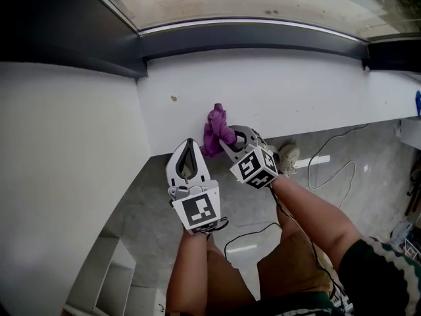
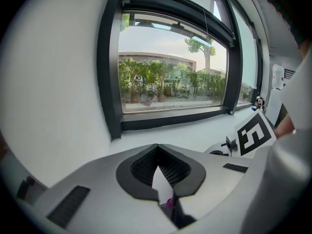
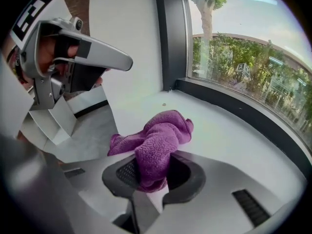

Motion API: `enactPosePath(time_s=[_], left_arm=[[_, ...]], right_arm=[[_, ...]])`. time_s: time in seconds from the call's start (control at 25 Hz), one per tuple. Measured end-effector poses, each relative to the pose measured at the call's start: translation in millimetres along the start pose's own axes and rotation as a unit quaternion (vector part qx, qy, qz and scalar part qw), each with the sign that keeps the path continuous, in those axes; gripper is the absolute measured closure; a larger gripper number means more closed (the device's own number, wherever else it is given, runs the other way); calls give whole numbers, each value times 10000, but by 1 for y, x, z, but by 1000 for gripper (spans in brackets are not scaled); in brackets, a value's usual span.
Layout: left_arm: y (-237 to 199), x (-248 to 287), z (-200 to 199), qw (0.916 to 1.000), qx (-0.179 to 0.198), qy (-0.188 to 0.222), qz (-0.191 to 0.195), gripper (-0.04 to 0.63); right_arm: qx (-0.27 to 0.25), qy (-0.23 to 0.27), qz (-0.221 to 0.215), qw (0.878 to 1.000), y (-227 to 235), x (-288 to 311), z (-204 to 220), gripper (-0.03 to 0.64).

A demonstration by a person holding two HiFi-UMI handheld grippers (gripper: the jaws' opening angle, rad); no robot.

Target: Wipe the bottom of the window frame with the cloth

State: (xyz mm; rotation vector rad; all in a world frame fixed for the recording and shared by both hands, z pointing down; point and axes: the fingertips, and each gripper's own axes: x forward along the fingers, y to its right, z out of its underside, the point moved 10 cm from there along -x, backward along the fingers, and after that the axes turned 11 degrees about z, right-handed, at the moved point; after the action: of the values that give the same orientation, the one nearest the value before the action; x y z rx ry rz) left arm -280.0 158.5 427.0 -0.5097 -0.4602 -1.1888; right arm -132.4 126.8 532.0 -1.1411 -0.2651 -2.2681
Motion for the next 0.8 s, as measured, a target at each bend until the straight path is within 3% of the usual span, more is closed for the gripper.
enactPosePath(time_s=[0.24, 0.44, 0.8], left_arm=[[-21, -17, 11, 9996, -182, -84, -191, 588], [-33, -28, 21, 9996, -67, -103, -244, 588], [-55, -42, 15, 9989, -222, -198, -365, 588]], right_arm=[[140, 40, -116, 9998, -21, 19, -24, 514], [124, 127, -275, 9995, -38, 32, -45, 514], [92, 287, -492, 9983, -64, 56, -71, 514]])
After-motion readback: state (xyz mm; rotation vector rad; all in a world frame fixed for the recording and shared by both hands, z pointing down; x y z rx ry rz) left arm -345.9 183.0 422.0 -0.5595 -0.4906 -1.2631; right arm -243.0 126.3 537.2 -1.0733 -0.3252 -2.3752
